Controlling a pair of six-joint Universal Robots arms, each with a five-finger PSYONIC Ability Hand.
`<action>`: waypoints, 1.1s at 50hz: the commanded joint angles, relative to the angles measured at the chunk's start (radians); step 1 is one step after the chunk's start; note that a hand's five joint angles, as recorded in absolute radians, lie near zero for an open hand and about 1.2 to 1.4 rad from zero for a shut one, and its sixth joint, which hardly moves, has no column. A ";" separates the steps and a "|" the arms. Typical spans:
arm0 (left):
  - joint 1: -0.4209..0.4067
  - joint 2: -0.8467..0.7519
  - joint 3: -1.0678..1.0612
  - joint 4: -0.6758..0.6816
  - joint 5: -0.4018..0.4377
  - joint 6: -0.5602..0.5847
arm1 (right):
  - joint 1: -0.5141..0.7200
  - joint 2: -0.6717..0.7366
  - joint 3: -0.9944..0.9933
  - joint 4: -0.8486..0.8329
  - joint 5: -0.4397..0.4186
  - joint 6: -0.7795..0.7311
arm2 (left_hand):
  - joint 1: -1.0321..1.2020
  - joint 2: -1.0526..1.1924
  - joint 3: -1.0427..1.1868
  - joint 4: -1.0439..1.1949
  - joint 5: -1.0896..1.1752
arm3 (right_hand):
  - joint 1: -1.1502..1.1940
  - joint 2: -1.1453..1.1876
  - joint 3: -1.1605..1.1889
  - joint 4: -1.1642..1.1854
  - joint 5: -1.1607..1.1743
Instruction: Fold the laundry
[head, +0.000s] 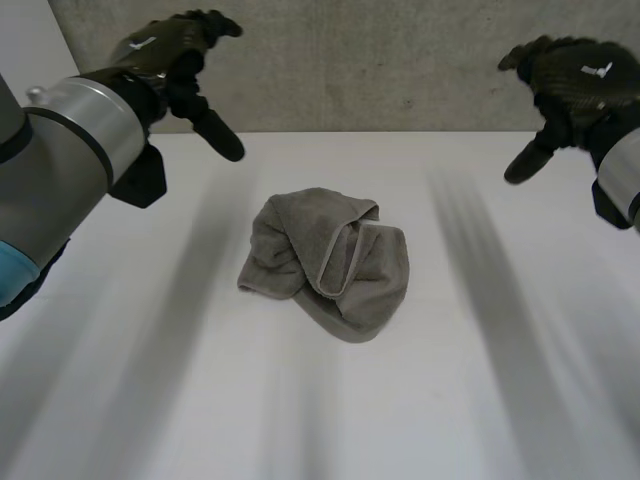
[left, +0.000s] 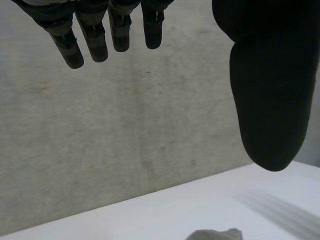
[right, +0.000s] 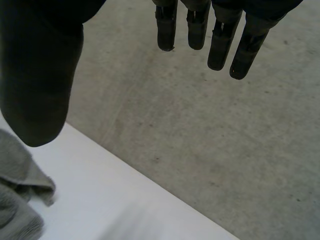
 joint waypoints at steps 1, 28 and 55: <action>0.034 0.006 -0.020 -0.029 -0.044 -0.014 | 0.001 0.067 -0.166 0.140 0.053 0.022 | -0.001 0.008 0.007 0.008 -0.024 | -0.062 -0.073 -0.068 -0.083 -0.061; 0.014 -0.109 -0.079 0.116 0.054 0.126 | 0.001 0.100 -0.156 0.147 -0.009 0.004 | 0.020 0.029 0.027 0.029 -0.003 | -0.062 -0.073 -0.068 -0.083 -0.061; -0.060 -0.650 0.187 0.339 0.277 0.551 | 0.003 0.130 -0.094 0.151 -0.067 -0.057 | 1.209 1.217 1.216 1.217 1.186 | -0.062 -0.073 -0.068 -0.083 -0.061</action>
